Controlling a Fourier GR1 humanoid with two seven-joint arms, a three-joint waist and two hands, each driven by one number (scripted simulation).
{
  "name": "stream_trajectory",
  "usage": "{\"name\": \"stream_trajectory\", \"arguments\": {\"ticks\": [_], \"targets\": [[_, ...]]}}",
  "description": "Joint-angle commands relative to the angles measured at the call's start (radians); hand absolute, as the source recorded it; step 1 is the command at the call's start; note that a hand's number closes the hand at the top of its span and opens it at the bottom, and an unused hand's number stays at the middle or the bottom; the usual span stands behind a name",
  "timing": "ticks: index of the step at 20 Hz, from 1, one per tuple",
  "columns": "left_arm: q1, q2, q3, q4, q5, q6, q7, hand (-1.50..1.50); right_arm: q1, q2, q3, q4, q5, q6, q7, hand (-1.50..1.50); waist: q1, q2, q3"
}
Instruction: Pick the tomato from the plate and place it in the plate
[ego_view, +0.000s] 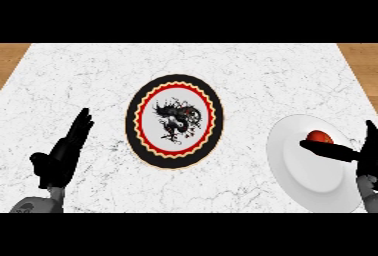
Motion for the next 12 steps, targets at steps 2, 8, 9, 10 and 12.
{"name": "stream_trajectory", "arguments": {"ticks": [2,8,9,10,12], "targets": [[0.003,0.016,0.029,-0.002,0.007,-0.045,-0.011,0.0,-0.038,-0.041,0.007,-0.053,0.016,0.101,0.243,-1.5,0.01,0.003,0.002],[-0.038,-0.027,0.029,0.063,-0.028,-0.04,-0.026,0.0,0.028,-0.028,0.008,-0.056,-0.021,0.177,0.227,-1.5,0.003,0.005,0.002],[-0.007,-0.013,0.038,0.008,-0.013,-0.052,-0.002,0.0,-0.016,-0.025,-0.014,-0.018,-0.029,0.206,0.23,-1.5,0.013,0.004,0.003],[0.009,-0.013,0.034,-0.016,-0.029,-0.034,0.015,0.0,0.028,-0.012,-0.028,-0.006,-0.053,0.207,0.166,-1.5,0.011,0.004,0.004],[0.017,0.0,0.058,-0.021,-0.017,-0.079,-0.01,0.0,-0.025,0.037,-0.029,0.048,-0.036,0.21,0.161,-1.5,0.015,0.005,0.003]]}}
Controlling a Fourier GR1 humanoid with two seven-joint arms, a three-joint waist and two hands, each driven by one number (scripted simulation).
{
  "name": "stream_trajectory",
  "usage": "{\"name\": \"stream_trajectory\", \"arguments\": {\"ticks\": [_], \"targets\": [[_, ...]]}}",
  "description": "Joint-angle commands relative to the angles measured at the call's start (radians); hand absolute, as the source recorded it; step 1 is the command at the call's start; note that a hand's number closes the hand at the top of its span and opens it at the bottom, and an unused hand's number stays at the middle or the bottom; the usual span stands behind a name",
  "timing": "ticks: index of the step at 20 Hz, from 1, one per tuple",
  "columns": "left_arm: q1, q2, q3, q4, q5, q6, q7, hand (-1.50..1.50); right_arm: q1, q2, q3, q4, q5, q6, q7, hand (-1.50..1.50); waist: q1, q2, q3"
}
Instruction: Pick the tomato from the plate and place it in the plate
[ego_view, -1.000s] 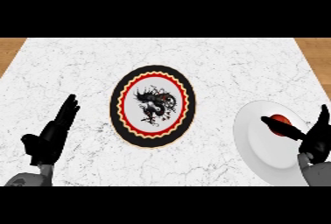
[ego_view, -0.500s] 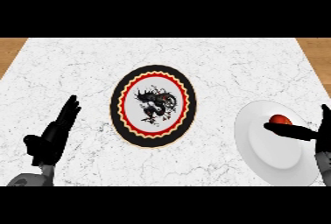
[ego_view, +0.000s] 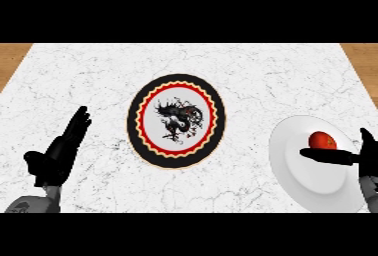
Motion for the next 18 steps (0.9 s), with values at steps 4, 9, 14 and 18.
{"name": "stream_trajectory", "arguments": {"ticks": [4,9,14,18], "targets": [[0.043,-0.042,0.009,0.005,-0.043,-0.014,-0.023,0.0,0.003,0.084,-0.019,0.048,0.039,0.043,0.061,-1.5,-0.001,0.0,0.0],[0.027,-0.042,0.038,-0.024,-0.039,-0.027,0.017,0.0,-0.053,0.104,-0.057,0.219,0.021,0.133,-0.019,-1.5,0.002,0.001,0.001],[-0.014,-0.029,0.09,-0.012,-0.04,-0.067,0.035,0.0,-0.09,0.159,-0.089,0.332,0.044,0.161,-0.066,-1.5,0.002,0.001,0.001],[-0.007,-0.041,0.089,0.008,-0.056,-0.088,0.024,0.0,-0.084,0.182,-0.101,0.286,0.004,0.222,-0.152,1.5,-0.001,0.001,0.001]]}}
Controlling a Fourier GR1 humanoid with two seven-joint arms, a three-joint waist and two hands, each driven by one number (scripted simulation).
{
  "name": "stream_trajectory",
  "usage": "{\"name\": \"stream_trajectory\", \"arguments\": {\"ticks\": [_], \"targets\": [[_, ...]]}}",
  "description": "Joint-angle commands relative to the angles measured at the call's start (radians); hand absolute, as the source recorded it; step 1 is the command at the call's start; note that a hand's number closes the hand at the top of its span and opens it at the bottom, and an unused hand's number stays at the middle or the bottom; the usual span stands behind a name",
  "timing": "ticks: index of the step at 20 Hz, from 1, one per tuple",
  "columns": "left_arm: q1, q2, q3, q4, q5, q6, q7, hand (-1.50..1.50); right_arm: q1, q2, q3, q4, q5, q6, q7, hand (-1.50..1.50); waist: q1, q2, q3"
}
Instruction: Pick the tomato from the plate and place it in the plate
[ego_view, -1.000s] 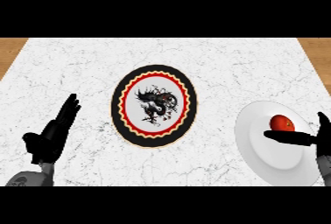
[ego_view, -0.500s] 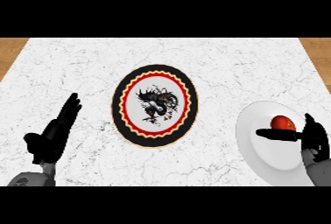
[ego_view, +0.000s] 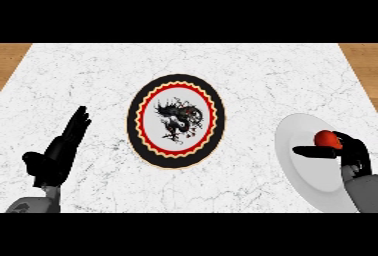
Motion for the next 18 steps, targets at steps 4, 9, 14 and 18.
{"name": "stream_trajectory", "arguments": {"ticks": [4,9,14,18], "targets": [[-0.078,-0.021,0.037,0.089,-0.019,-0.016,-0.008,0.0,-0.018,0.075,-0.048,0.142,-0.021,0.084,-0.204,1.5,0.001,0.007,0.008],[0.015,-0.029,0.004,-0.058,-0.037,0.001,0.045,0.0,-0.063,0.026,-0.077,0.173,0.011,0.124,-0.206,1.5,0.011,0.005,0.008],[0.036,-0.029,0.029,-0.026,-0.038,0.003,0.014,0.0,0.104,0.009,0.104,-0.079,0.247,0.002,-0.198,1.5,-0.018,-0.005,0.005],[0.004,-0.017,0.049,0.012,-0.024,-0.011,0.009,0.0,0.159,0.029,0.363,-0.193,0.486,-0.006,-0.229,1.5,-0.034,-0.014,0.0]]}}
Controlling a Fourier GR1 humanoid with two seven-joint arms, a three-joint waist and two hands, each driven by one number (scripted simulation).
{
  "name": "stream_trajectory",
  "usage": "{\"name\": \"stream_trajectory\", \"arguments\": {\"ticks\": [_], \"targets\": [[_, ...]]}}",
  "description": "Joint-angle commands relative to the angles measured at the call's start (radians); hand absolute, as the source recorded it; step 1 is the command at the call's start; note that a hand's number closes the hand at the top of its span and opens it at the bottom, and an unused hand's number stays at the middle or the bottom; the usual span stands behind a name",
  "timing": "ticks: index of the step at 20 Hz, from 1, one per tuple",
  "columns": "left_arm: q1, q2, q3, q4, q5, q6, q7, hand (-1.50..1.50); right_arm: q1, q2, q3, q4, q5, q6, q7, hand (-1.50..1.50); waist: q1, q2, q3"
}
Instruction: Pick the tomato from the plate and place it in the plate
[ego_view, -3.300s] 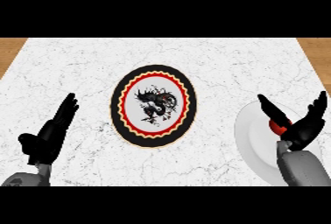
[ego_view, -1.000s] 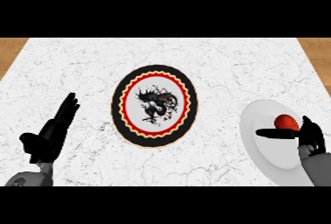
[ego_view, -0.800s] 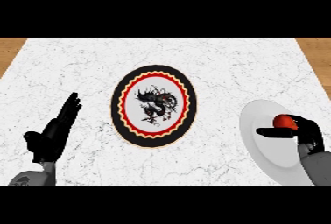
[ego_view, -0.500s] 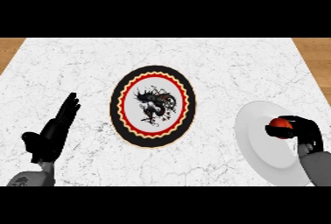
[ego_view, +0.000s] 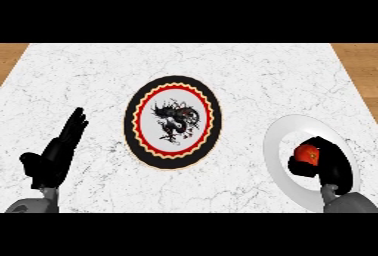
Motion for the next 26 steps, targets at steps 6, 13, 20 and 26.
{"name": "stream_trajectory", "arguments": {"ticks": [6,13,20,26], "targets": [[0.055,0.012,0.022,-0.033,0.01,0.0,0.004,0.0,0.256,-0.031,0.299,-0.465,0.474,-0.09,0.148,1.5,-0.023,-0.004,0.012],[0.033,-0.035,0.004,0.014,-0.027,0.026,-0.05,0.0,0.365,-0.046,0.347,-0.874,0.865,0.102,0.349,1.5,-0.021,0.006,0.012],[-0.002,-0.033,-0.012,-0.026,-0.036,0.018,0.03,0.0,0.3,0.186,0.459,-1.025,1.245,0.365,0.395,1.5,0.004,0.011,0.014],[-0.008,-0.015,0.016,-0.011,-0.028,-0.032,0.02,0.0,0.118,0.442,0.452,-0.97,1.246,0.59,0.33,1.5,0.022,0.017,0.015]]}}
